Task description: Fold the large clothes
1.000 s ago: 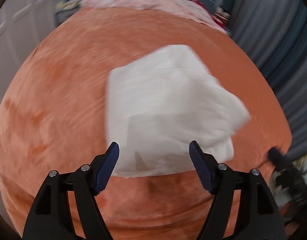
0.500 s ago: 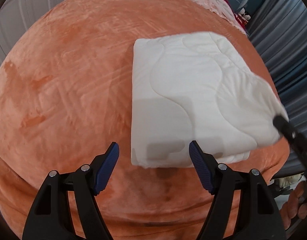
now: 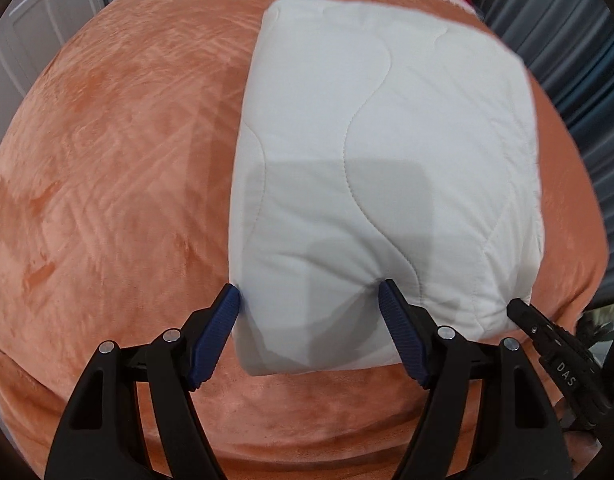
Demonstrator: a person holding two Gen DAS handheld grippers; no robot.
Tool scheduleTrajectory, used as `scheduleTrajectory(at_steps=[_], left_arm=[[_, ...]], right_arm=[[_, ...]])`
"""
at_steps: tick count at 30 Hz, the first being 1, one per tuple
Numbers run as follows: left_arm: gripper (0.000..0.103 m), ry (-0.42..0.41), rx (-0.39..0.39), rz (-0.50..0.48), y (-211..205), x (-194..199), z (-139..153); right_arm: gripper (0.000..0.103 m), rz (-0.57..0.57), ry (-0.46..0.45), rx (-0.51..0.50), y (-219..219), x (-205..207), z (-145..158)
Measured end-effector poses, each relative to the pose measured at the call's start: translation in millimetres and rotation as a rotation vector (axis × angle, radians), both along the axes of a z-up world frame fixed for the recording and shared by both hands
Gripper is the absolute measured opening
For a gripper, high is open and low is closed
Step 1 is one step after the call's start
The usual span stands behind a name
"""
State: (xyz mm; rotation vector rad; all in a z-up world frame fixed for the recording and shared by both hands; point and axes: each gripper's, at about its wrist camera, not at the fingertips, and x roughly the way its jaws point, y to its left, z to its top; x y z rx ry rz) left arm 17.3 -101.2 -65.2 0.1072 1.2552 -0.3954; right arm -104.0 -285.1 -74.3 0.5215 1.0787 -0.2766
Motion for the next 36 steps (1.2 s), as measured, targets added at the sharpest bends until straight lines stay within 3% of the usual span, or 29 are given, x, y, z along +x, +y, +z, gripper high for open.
scheduleTrajectory(at_steps=[7, 17, 20, 23, 26, 31, 34, 36], left_arm=[[0.071, -0.035, 0.093, -0.031, -13, -4, -16], [0.074, -0.094, 0.139, -0.035, -21, -10, -25], [0.074, -0.084, 0.099, -0.034, -14, -9, -17], [0.073, -0.072, 0.029, -0.006, 7, -1, 6], [0.073, -0.126, 0.024, 0.045, 23, 12, 30], [0.073, -0.127, -0.032, 0.111, 29, 58, 55], [0.073, -0.127, -0.057, 0.137, 22, 87, 62], [0.073, -0.124, -0.063, 0.152, 17, 103, 63]], right_arm=[[0.008, 0.012, 0.030, -0.024, 10, 14, -21], [0.008, 0.039, 0.028, -0.048, 21, 31, -28], [0.012, 0.022, 0.000, 0.005, 17, 22, -14], [0.036, -0.017, -0.056, 0.018, 7, 7, 20], [0.036, -0.032, -0.136, -0.012, 4, 12, 59], [0.052, -0.042, -0.267, 0.006, -7, 75, 108], [0.063, -0.053, -0.271, 0.033, -16, 119, 109], [0.063, -0.068, -0.222, 0.050, -19, 153, 96]])
